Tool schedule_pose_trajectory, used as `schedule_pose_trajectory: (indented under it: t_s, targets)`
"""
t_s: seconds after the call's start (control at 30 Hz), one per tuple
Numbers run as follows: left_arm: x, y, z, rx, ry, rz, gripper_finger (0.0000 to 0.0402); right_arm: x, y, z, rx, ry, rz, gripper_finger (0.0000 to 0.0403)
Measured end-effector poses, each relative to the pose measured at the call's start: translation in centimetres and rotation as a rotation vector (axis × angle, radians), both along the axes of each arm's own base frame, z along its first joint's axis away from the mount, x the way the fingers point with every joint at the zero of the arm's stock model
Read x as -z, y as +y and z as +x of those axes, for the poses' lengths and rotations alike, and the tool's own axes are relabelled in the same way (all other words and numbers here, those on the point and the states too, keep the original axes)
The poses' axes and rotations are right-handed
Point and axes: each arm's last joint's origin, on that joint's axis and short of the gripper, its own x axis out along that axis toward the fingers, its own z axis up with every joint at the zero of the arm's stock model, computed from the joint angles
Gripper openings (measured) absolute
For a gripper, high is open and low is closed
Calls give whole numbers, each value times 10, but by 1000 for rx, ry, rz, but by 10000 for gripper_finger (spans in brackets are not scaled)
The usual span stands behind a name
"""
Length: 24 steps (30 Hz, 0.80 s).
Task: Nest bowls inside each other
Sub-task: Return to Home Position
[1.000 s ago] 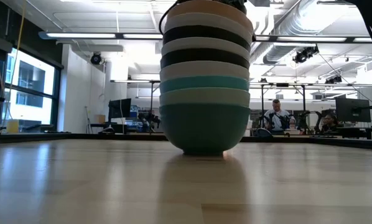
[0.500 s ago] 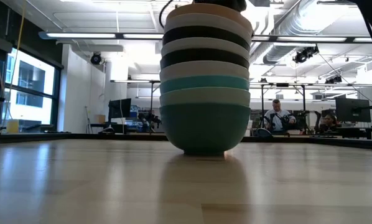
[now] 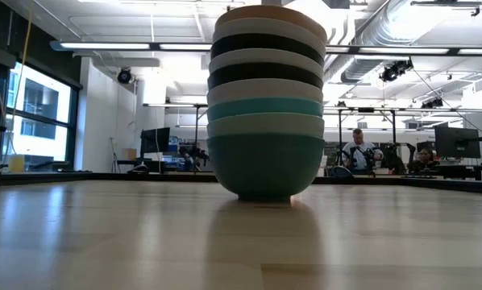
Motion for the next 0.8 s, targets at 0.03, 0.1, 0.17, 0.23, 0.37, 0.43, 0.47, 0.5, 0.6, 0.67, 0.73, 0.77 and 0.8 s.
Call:
schedule_pose_trajectory:
  t_s: [0.03, 0.1, 0.17, 0.23, 0.37, 0.43, 0.47, 0.5, 0.6, 0.67, 0.73, 0.77, 0.8]
  targets:
    - [1, 1, 3, 9, -36, 7, 168, -6, 1, -5, -17, -33, -27, 126]
    - [3, 2, 8, 18, -93, 30, 168, -19, 5, -16, -47, -100, -82, 126]
    - [3, 2, 11, 22, -152, 58, 168, -32, 9, -27, -91, -179, -138, 126]
    - [5, 2, 12, 28, -218, 84, 168, -45, 14, -39, -136, -260, -198, 126]
    - [11, 0, 16, 50, -352, 130, 168, -67, 25, -58, -223, -412, -310, 126]
    - [16, -2, 15, 60, -407, 143, 168, -76, 28, -67, -254, -467, -356, 126]
    - [17, -3, 15, 65, -439, 150, 168, -79, 30, -73, -265, -488, -375, 126]
    - [19, -3, 13, 62, -467, 157, 168, -83, 31, -78, -274, -504, -392, 126]
    - [22, -4, 9, 44, -522, 167, 168, -90, 32, -93, -283, -538, -423, 126]
    - [24, -5, 5, 34, -553, 174, 168, -94, 33, -102, -283, -554, -431, 126]
    - [23, -5, 1, 19, -578, 180, 168, -97, 33, -113, -288, -564, -445, 126]
    - [22, -6, -1, 11, -585, 184, 168, -99, 34, -118, -290, -571, -450, 126]
    - [21, -6, -3, 6, -591, 187, 168, -101, 35, -125, -289, -578, -453, 126]
